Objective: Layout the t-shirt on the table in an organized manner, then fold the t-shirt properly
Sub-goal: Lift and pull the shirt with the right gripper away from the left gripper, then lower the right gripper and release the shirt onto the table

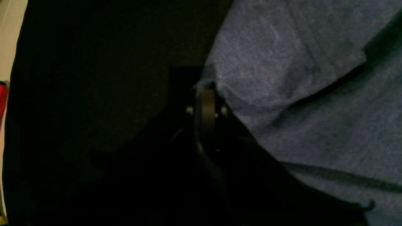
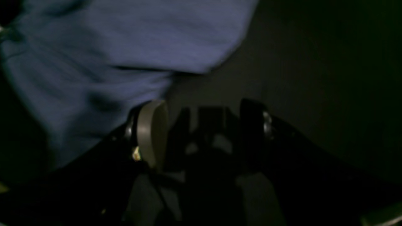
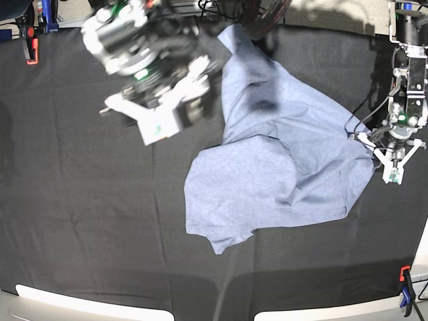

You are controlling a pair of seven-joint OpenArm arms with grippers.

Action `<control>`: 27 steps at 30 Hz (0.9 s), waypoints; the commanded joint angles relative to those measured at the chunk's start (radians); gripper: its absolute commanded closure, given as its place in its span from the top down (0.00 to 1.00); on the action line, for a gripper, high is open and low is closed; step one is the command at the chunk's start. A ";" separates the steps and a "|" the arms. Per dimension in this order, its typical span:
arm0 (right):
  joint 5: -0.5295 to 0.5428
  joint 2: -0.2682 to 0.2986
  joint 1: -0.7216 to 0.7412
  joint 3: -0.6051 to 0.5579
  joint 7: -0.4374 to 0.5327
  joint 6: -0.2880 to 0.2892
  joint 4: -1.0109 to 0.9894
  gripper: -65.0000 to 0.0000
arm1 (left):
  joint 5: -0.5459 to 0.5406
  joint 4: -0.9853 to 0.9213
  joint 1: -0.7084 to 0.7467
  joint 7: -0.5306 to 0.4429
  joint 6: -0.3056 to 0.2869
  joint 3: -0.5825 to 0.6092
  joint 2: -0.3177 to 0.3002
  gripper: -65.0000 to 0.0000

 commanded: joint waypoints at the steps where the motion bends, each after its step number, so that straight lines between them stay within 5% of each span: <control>1: 0.028 -0.003 0.034 0.032 0.032 -0.002 -0.011 0.55 | 0.002 0.018 -0.019 -0.021 0.010 -0.008 -0.019 0.00; 8: 0.198 -0.002 0.282 0.188 0.045 0.015 -0.288 0.55 | 0.002 0.018 -0.019 -0.021 0.010 -0.008 -0.019 0.00; 21: 0.080 0.004 0.834 0.201 0.064 0.014 -0.992 0.55 | 0.002 0.018 -0.019 -0.027 0.010 -0.008 -0.019 0.00; 27: 0.057 0.006 1.022 0.200 0.148 0.014 -1.289 0.55 | 0.002 0.018 -0.019 -0.028 0.010 -0.008 -0.019 0.00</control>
